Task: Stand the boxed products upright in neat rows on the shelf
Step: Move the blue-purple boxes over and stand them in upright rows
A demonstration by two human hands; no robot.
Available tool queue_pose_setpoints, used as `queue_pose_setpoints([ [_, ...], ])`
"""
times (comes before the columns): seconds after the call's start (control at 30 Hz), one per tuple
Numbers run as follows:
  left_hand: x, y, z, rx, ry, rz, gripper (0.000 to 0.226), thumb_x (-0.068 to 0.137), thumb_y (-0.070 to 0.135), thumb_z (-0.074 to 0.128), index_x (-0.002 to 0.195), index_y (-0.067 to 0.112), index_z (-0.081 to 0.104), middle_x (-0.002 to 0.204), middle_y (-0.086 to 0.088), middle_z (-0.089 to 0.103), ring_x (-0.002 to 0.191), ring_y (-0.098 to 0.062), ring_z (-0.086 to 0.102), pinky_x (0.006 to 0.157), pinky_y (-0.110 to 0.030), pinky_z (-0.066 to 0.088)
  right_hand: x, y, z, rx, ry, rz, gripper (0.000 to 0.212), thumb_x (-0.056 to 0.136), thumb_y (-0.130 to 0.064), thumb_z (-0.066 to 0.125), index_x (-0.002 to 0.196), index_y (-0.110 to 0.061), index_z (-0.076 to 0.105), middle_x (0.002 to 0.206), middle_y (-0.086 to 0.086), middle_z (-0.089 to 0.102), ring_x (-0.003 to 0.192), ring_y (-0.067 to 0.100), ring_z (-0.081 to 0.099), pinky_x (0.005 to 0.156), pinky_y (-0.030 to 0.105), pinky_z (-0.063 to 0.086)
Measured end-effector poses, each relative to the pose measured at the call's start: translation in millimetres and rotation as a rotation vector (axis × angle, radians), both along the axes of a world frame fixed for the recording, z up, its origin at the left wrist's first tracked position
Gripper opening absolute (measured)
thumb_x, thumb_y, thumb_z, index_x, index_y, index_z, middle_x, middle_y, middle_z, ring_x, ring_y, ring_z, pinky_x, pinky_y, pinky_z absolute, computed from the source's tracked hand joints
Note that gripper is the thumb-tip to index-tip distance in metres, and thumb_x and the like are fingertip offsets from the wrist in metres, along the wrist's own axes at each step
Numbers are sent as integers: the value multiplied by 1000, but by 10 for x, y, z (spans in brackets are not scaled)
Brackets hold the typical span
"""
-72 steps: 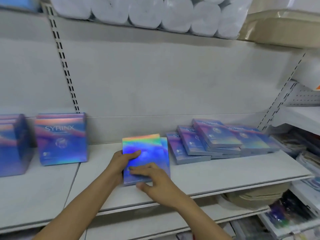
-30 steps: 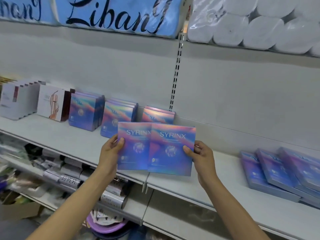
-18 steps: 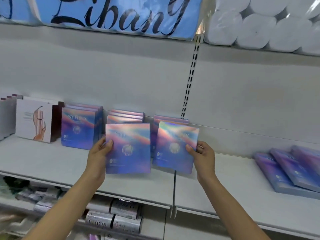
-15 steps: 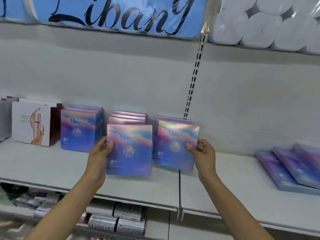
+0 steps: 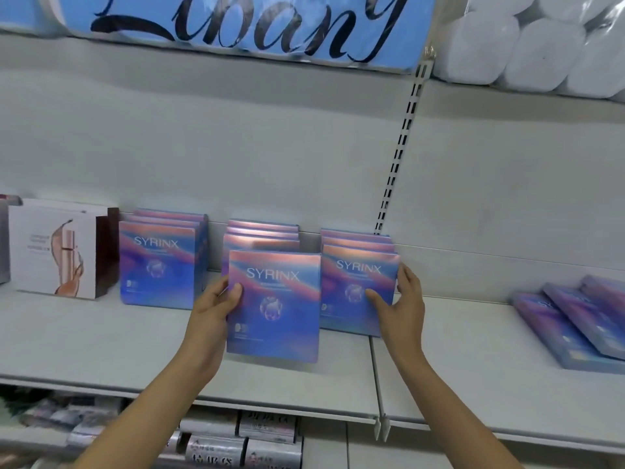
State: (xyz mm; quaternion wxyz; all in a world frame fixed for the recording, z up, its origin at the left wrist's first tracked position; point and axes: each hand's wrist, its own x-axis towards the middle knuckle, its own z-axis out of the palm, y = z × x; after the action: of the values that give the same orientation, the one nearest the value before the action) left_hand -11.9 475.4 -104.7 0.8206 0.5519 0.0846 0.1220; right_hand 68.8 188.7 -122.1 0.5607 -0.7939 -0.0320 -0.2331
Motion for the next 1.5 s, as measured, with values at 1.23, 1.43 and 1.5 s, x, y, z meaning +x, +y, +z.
queue_pose_setpoints([
  [1.23,346,56,-329,718,-78,272,96,85,25,76,160,24,15,157,9,28,140,-5,32,104,-13,33,-388,-210,12,230,164,231,30,84,-3,77,106,-20,64,103,-9,76,99,17,73,85,42,61],
  [1.43,439,209,-530,717,2,200,100,88,21,76,162,25,9,161,2,35,141,-12,37,110,-35,35,-348,-181,13,90,109,184,37,86,-8,77,110,-31,62,105,-23,72,98,5,71,83,32,60],
  [1.5,442,211,-527,722,6,198,98,88,24,77,162,23,13,161,2,34,138,-9,36,108,-33,35,-324,-173,-3,54,99,165,37,87,-13,77,111,-35,59,105,-27,70,97,5,70,82,34,60],
])
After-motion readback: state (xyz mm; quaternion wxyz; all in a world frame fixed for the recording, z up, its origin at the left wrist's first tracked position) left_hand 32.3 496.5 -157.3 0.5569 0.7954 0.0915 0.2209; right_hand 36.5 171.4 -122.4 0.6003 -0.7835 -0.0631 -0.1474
